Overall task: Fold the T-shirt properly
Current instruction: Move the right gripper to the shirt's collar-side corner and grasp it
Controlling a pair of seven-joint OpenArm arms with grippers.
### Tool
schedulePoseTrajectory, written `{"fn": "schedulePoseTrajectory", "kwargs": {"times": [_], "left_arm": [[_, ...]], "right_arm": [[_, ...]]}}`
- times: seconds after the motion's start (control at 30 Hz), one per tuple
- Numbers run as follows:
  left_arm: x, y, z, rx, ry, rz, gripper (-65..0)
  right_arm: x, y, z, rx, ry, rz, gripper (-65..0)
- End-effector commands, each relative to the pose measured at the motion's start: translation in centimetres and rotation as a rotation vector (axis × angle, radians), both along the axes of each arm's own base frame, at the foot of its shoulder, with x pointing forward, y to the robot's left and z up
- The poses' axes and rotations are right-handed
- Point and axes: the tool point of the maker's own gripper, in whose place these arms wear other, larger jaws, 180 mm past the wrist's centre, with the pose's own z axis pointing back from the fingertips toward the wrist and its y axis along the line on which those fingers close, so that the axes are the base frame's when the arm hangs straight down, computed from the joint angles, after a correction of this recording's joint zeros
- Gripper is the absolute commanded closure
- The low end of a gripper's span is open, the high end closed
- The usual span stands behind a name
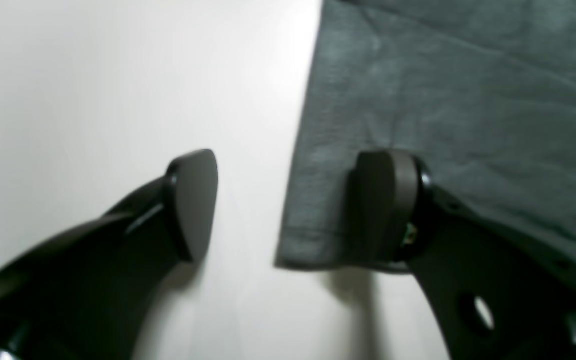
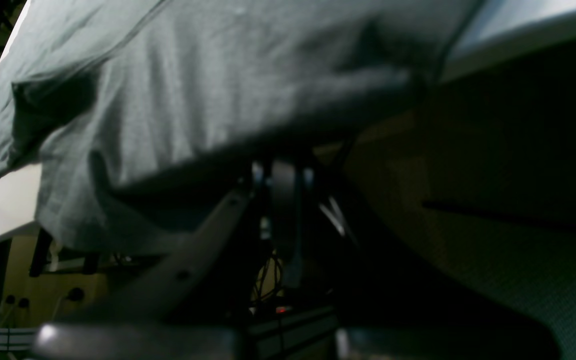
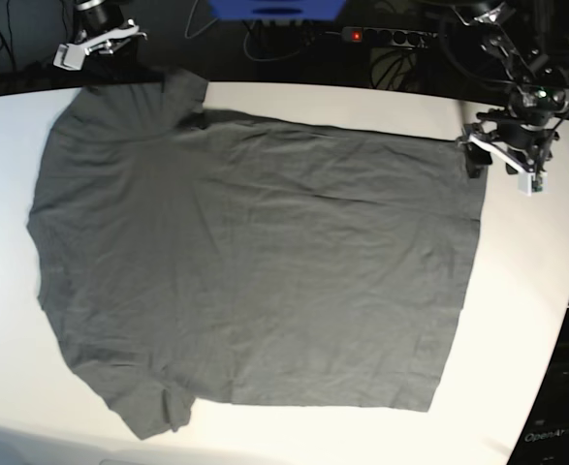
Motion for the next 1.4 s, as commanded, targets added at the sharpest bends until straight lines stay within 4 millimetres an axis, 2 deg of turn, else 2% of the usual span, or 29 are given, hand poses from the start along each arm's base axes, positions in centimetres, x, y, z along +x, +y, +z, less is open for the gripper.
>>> {"fn": "schedulePoseTrajectory", "kwargs": {"times": [0.0,0.13,0.6,0.67,0.8,0.87,1.03,1.37], "left_arm": [[-0.2,-0.4,-0.2,-0.002,0.021,-0.018,-41.6],[-0.4,-0.5,-0.4,-0.004,0.028,-0.018,-41.6],[-3.4,-0.7,-2.6,-0.02,0.238,-0.031,-39.9],[-3.9,-0.9,-3.2,-0.033,0.272,-0.032,-31.6],[-4.4,-1.2,-4.4,-0.061,0.323,-0.033,-7.1],[-4.7,-0.8,-4.7,-0.059,0.338,-0.033,-0.6],[-5.7,-1.3,-6.1,-0.099,0.378,-0.03,-2.2],[-5.3,-1.5,-5.6,-0.094,0.357,-0.031,-2.2]], "right_arm": [[1.8,-1.7,2.0,0.001,-0.103,-0.061,-0.3],[1.8,-1.7,2.0,0.001,-0.103,-0.061,-0.3],[2.4,-1.4,1.9,0.003,-0.101,-0.048,-0.3],[2.5,-1.3,1.7,0.004,-0.095,-0.043,-0.3],[2.4,-1.3,1.7,0.005,-0.091,-0.04,-0.3],[2.4,-1.3,1.7,0.005,-0.091,-0.04,-0.3],[2.4,-1.3,1.7,0.005,-0.091,-0.04,-0.3],[2.4,-1.1,1.7,-0.02,-0.093,-0.009,-0.3]]}}
